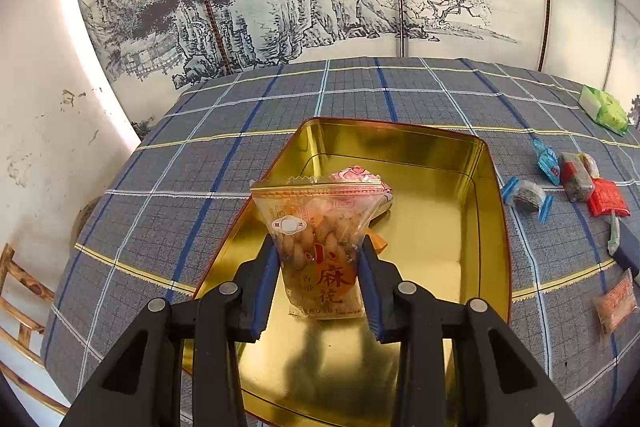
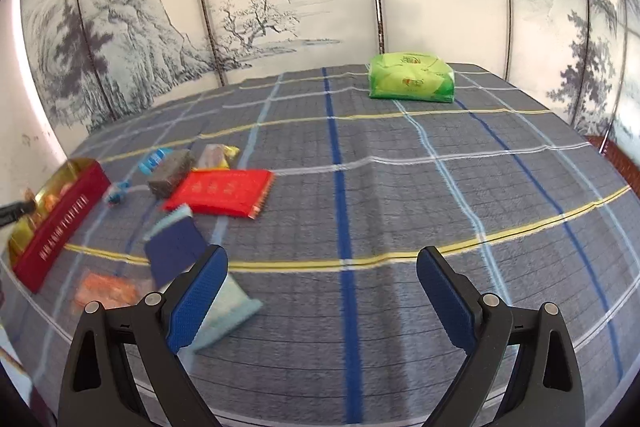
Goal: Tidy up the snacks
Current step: 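Carry the dough-stick bag into the tin and open the left gripper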
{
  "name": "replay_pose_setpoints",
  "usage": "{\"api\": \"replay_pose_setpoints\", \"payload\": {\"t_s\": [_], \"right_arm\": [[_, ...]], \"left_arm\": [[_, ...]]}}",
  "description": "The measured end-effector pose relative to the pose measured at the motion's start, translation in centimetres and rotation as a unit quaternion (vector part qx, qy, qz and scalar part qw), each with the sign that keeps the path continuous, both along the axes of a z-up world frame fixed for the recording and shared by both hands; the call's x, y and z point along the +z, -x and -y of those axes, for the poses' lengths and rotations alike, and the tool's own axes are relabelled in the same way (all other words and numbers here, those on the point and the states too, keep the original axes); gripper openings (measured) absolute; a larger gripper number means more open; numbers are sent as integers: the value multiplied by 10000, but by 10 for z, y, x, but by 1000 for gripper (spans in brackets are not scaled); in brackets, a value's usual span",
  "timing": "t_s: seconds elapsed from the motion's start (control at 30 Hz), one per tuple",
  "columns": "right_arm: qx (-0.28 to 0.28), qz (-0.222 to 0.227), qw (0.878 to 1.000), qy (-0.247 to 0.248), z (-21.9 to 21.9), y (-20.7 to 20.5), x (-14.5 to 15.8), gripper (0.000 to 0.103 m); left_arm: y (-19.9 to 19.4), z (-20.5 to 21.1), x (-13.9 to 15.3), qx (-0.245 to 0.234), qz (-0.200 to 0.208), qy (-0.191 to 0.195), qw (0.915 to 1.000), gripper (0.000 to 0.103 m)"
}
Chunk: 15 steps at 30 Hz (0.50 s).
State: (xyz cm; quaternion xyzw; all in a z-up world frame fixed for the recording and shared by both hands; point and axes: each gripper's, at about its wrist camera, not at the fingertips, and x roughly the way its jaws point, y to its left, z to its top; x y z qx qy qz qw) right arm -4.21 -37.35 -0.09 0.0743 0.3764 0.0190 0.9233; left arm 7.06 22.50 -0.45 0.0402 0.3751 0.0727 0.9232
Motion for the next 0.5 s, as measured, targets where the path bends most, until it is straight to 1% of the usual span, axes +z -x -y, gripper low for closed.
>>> {"api": "replay_pose_setpoints", "payload": {"t_s": [0.13,0.23,0.33,0.4,0.5], "right_arm": [[464,149,9988,-44,-33,-6,24,95],[998,188,9948,81,-68,-13,41,95],[1432,246,9894,86,-98,-23,51,95],[1688,164,9855,41,-113,-33,52,95],[2124,-80,9771,9,-143,-53,48,95]], "left_arm": [[-2,-4,-2,-94,73,-51,9999,34],[-4,-9,-4,-141,120,-40,9998,34],[-7,-13,-7,-189,150,-12,9997,34],[-8,-16,-10,-201,168,4,9997,34],[-9,-19,-13,-237,207,76,9995,34]]}}
